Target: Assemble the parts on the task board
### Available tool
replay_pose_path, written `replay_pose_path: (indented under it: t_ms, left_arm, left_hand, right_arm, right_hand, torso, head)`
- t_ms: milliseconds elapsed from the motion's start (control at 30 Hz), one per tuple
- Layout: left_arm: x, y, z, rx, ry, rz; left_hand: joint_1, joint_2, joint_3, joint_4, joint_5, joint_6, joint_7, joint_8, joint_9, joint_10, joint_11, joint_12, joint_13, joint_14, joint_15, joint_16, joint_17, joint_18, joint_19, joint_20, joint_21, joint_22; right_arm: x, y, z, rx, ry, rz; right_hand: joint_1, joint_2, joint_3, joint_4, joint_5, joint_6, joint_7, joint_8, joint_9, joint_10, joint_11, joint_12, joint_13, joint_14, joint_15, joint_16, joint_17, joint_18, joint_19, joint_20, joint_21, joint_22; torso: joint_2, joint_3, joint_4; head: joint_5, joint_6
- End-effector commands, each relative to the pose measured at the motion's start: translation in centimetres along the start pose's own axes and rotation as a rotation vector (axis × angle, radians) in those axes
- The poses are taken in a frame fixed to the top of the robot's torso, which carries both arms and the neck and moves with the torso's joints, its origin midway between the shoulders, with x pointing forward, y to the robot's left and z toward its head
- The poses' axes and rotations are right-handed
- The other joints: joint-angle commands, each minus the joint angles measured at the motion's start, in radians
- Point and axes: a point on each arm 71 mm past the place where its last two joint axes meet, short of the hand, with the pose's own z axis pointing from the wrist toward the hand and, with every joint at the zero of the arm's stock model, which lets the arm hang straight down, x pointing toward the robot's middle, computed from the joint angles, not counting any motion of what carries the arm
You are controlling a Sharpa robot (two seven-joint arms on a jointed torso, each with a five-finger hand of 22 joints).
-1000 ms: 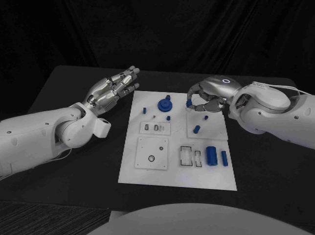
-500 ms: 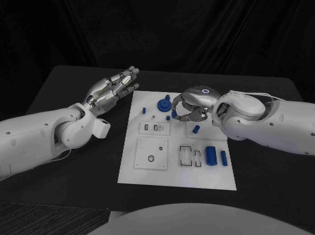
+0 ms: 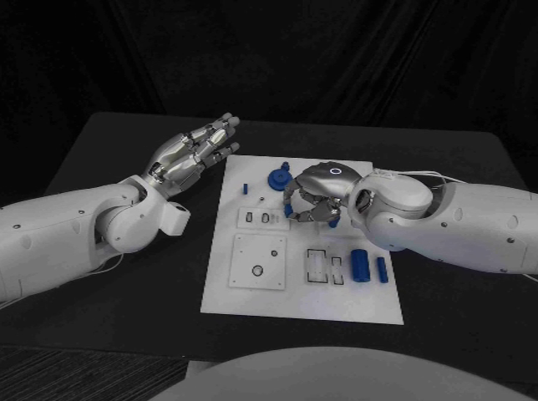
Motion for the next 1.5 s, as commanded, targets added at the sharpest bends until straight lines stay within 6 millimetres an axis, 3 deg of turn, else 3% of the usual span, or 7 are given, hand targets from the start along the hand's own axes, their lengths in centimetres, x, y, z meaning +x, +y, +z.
replay_pose_path:
  t_ms: [33, 700, 1067, 1300, 1500]
  left_arm:
    - [0.2, -0.1, 0.0, 0.025, 0.014, -0.013]
    - [0.3, -0.1, 0.0, 0.017, 0.018, -0.017]
    - [0.2, -0.1, 0.0, 0.016, 0.02, -0.018]
    - [0.3, 0.0, 0.1, 0.015, 0.023, -0.019]
    - [0.3, 0.0, 0.1, 0.012, 0.023, -0.019]
  left_hand:
    - [0.005, 0.003, 0.004, 0.001, 0.005, -0.005, 0.001, 0.004, 0.0, -0.002, 0.003, -0.007, -0.001, 0.0, 0.008, -0.004, -0.001, 0.009, -0.002, 0.006, -0.006, -0.002]
    - [0.006, 0.004, 0.007, 0.0, 0.006, -0.002, 0.0, 0.005, 0.0, -0.002, 0.002, -0.007, -0.001, 0.0, 0.008, -0.004, -0.001, 0.009, -0.002, 0.005, -0.006, -0.002]
    - [0.006, 0.004, 0.007, 0.0, 0.006, -0.002, 0.0, 0.005, 0.0, -0.002, 0.002, -0.007, -0.001, 0.0, 0.008, -0.004, -0.001, 0.009, -0.002, 0.005, -0.006, -0.002]
    - [0.007, 0.004, 0.008, 0.001, 0.007, -0.004, 0.0, 0.005, 0.0, -0.002, 0.002, -0.007, -0.001, 0.0, 0.007, -0.004, -0.001, 0.009, -0.003, 0.004, -0.006, -0.002]
    - [0.007, 0.004, 0.008, 0.001, 0.007, -0.004, 0.0, 0.005, 0.0, -0.002, 0.002, -0.007, -0.001, 0.0, 0.007, -0.004, -0.001, 0.009, -0.003, 0.004, -0.006, -0.002]
  right_arm:
    - [0.4, 0.0, 0.1, 0.035, 0.026, -0.022]
    - [1.2, 0.5, 0.8, 0.051, 0.031, -0.043]
    - [1.3, 0.5, 0.8, 0.048, 0.041, -0.047]
    - [1.4, 0.6, 0.7, 0.041, 0.051, -0.048]
    - [1.4, 0.7, 0.8, 0.041, 0.056, -0.049]
  right_hand:
    - [0.001, 0.007, 0.001, -0.009, 0.007, 0.004, 0.001, 0.005, 0.001, 0.105, 0.004, 0.003, 0.263, 0.097, 0.007, -0.005, 0.224, -0.001, 0.048, 0.004, -0.006, 0.223]
    - [0.003, 0.005, 0.006, -0.022, 0.014, -0.001, 0.007, 0.0, -0.002, 0.105, 0.009, 0.003, 0.263, 0.092, 0.011, -0.016, 0.204, 0.002, 0.041, 0.007, -0.02, 0.218]
    - [-0.004, 0.002, 0.007, -0.032, 0.003, -0.018, 0.011, -0.01, -0.006, 0.105, 0.013, 0.003, 0.263, 0.092, 0.015, -0.017, 0.203, 0.002, 0.042, 0.011, -0.019, 0.218]
    - [-0.018, -0.002, 0.005, -0.047, -0.049, -0.04, 0.012, -0.021, -0.01, 0.105, 0.015, 0.003, 0.263, 0.092, 0.017, -0.017, 0.202, 0.003, 0.042, 0.016, -0.021, 0.218]
    - [-0.033, -0.003, -0.002, -0.062, -0.118, -0.062, 0.014, -0.03, -0.014, 0.105, 0.016, 0.003, 0.263, 0.093, 0.018, -0.017, 0.201, 0.002, 0.042, 0.017, -0.02, 0.218]
  torso:
    - [0.0, 0.0006, -0.0007]
    - [-0.001, 0.0002, 0.001]
    - [-0.001, 0.0006, -0.0011]
    - [-0.001, 0.0008, -0.0007]
    - [-0.001, 0.0005, -0.0011]
  head:
    - [0.004, 0.0]
    - [0.01, 0.0]
    - [0.01, 0.0]
    - [0.01, 0.0]
    - [0.011, 0.0]
